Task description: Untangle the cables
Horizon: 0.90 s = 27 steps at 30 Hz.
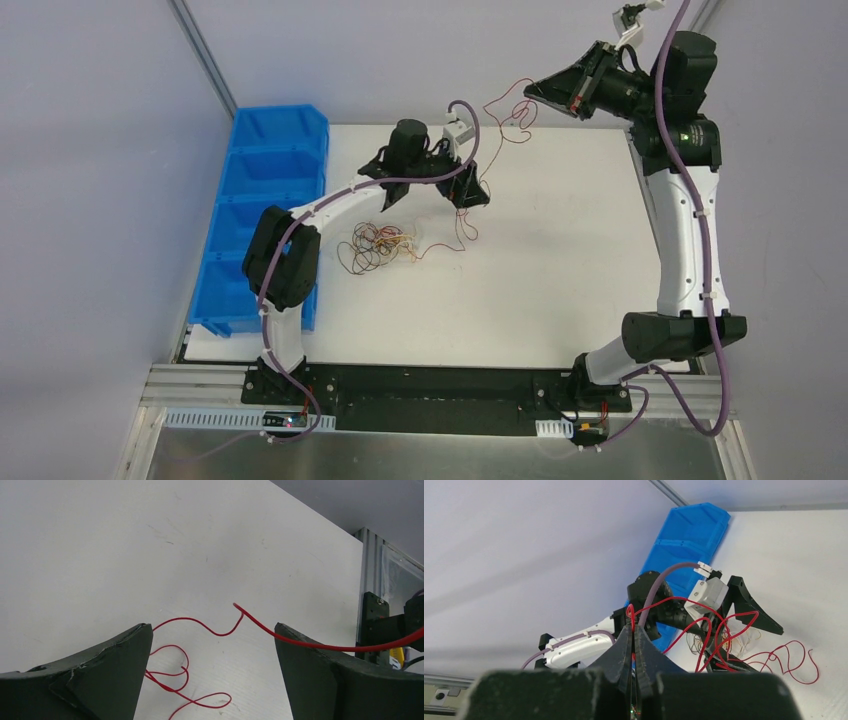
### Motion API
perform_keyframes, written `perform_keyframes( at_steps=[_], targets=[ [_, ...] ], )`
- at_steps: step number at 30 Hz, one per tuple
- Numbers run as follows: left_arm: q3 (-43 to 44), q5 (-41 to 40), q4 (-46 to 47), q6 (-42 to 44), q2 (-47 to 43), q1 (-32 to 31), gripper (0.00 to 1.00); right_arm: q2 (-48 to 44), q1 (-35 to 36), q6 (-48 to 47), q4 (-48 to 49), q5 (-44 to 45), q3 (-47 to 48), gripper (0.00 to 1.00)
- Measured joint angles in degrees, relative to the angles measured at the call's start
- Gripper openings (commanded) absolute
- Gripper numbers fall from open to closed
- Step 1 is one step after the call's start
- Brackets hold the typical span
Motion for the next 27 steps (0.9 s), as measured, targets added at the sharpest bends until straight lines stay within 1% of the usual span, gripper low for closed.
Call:
perform_keyframes(
  at_steps=[2,4,5,7,8,9,12,13,14,17,20,24,25,27],
  targets=[
    [-0.79,-0.79,4.00,-1.33,0.48,-0.66,0.86,0.07,0.00,0.35,0.07,0.50,0.92,0.00],
    [-3.04,-0.94,10.64,-3.48,0.92,-1.07,0.78,0.42,0.00,0.92,0.17,0.85,2.03,0.00],
    [-4.11,-0.94,13.60,-4.26,1.33,-1.11,0.71,0.61,0.00,1.14,0.26,0.98,2.49,0.00],
    [-4.59,-0.94,17.14,-5.79,3.02,-1.46,0.53,1.29,-0.04,1.70,0.42,1.27,3.67,0.00],
    [-4.57,-0.92,18.67,-6.64,3.98,-1.53,0.48,1.60,-0.20,2.10,0.44,1.44,4.20,0.00],
    [-4.57,-0.90,19.87,-7.37,5.03,-1.79,0.44,1.79,-0.35,2.49,0.46,1.57,4.46,0.00],
    [-4.20,-0.85,20.72,-9.40,6.62,-1.79,0.41,2.16,-1.84,4.04,0.79,1.64,4.76,0.00],
    [-3.82,-0.83,20.92,-10.16,7.04,-1.84,0.36,2.32,-2.54,4.61,0.87,1.66,4.87,0.00],
    [-3.21,-0.79,21.03,-10.88,7.39,-1.88,0.28,2.40,-3.41,5.14,1.03,1.77,4.87,0.00],
    [-1.51,-0.68,21.55,-11.87,7.63,-2.36,0.00,2.51,-5.51,6.29,1.07,1.99,4.87,0.00],
    [0.59,-0.44,22.53,-11.89,7.63,-3.78,0.00,2.51,-7.17,7.08,1.38,2.03,4.87,0.00],
    [5.77,0.00,20.92,-13.00,7.69,-6.19,0.00,2.23,-9.86,7.32,1.86,2.43,3.85,0.00],
    [9.03,0.31,19.78,-14.21,8.07,-6.82,0.00,1.97,-10.95,7.21,1.86,2.69,3.06,0.00],
    [19.80,0.55,16.72,-17.64,9.97,-8.11,0.00,1.53,-12.98,6.21,1.44,3.91,1.27,0.00]
  ],
)
